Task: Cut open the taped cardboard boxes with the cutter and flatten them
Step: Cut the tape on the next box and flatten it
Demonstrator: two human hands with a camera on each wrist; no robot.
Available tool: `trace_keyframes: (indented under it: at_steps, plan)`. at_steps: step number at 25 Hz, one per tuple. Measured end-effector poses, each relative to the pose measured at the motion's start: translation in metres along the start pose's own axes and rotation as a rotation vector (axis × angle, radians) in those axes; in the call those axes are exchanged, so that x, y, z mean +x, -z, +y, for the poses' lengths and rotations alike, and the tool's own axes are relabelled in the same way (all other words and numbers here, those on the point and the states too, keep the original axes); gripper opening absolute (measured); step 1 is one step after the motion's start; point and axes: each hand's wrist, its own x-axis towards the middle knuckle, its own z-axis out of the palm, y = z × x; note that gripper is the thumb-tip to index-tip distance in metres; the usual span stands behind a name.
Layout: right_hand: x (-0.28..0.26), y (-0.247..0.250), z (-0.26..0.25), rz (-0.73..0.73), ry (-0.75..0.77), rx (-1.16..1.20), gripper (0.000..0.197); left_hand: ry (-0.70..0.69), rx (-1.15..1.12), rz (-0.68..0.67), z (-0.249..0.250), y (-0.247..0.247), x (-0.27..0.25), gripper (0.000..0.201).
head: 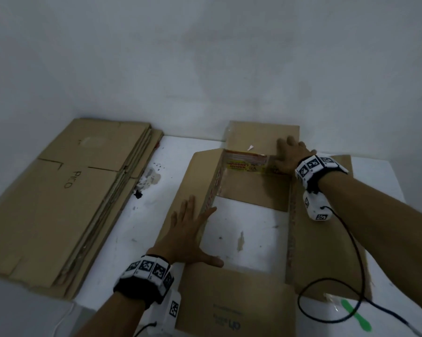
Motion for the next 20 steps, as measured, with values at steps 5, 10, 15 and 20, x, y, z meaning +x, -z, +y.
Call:
trace_keyframes:
  at_steps: [5,10,15,20]
  plan:
    - [0.001,-0.001,0.004,-0.134,0.012,0.092,0.084,0.026,-0.016,-0.007,0.003,0.004,-0.003,0.128]
    - [-0.068,0.033,0.038,0.346,-0.133,0.658,0.056,0.049,-0.006,-0.033,0.000,0.008,-0.006,0.130]
    - [-0.170,0.018,0.083,0.126,-0.497,0.963,0.059,0.046,-0.010,-0.042,-0.001,0.008,-0.005,0.132]
    - [-0.241,0.013,0.050,-0.091,-0.301,1.295,0.030,0.100,0.032,-0.150,0.010,0.025,-0.003,0.139]
